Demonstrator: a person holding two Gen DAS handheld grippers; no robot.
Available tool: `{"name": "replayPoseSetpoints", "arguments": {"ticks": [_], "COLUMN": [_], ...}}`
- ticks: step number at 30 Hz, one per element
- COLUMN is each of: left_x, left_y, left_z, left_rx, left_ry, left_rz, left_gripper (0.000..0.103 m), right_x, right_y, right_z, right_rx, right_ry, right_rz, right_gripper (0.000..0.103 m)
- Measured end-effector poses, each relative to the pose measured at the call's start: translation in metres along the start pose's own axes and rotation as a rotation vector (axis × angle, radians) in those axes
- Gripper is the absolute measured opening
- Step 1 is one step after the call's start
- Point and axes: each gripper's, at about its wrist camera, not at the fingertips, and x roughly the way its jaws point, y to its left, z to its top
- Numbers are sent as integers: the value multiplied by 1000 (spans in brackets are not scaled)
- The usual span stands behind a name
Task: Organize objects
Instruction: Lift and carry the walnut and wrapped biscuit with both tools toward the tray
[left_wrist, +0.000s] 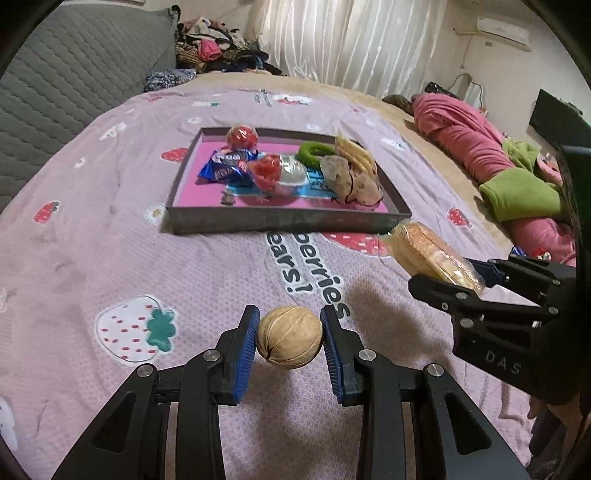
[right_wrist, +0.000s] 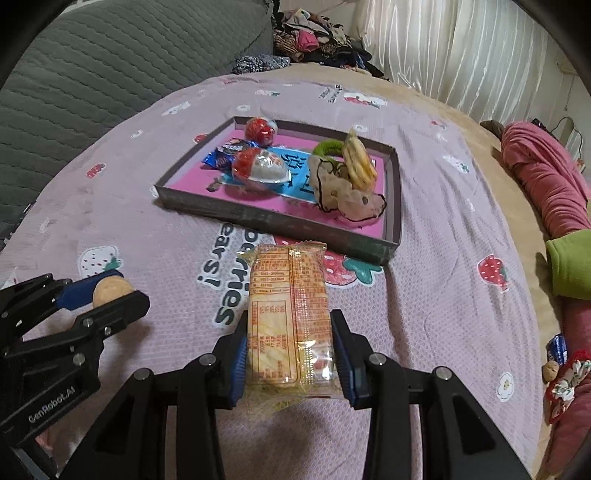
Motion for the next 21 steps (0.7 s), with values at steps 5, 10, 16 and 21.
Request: {"name": "replayPoseSetpoints", "arguments": {"ticks": [5, 10, 16, 21], "left_x": [-14, -29, -47, -61], "left_y": [2, 3, 4, 4], "left_z": [3, 5, 11, 16], "left_rx": [0, 2, 1, 9], "left_ry": [-19, -34, -58, -74], "left_rz": [6, 16, 26, 19], "left_gripper": [35, 35, 35, 35], "right_x": [-19, -37, -54, -70], "right_y": [6, 13, 19, 19], "right_z": [3, 6, 6, 6], "right_rx": [-4, -13, -22, -23], "right_ry": [-29, -58, -82, -102], "right_rz": [-1, -6, -13, -16], "right_gripper": [40, 40, 40, 40]}}
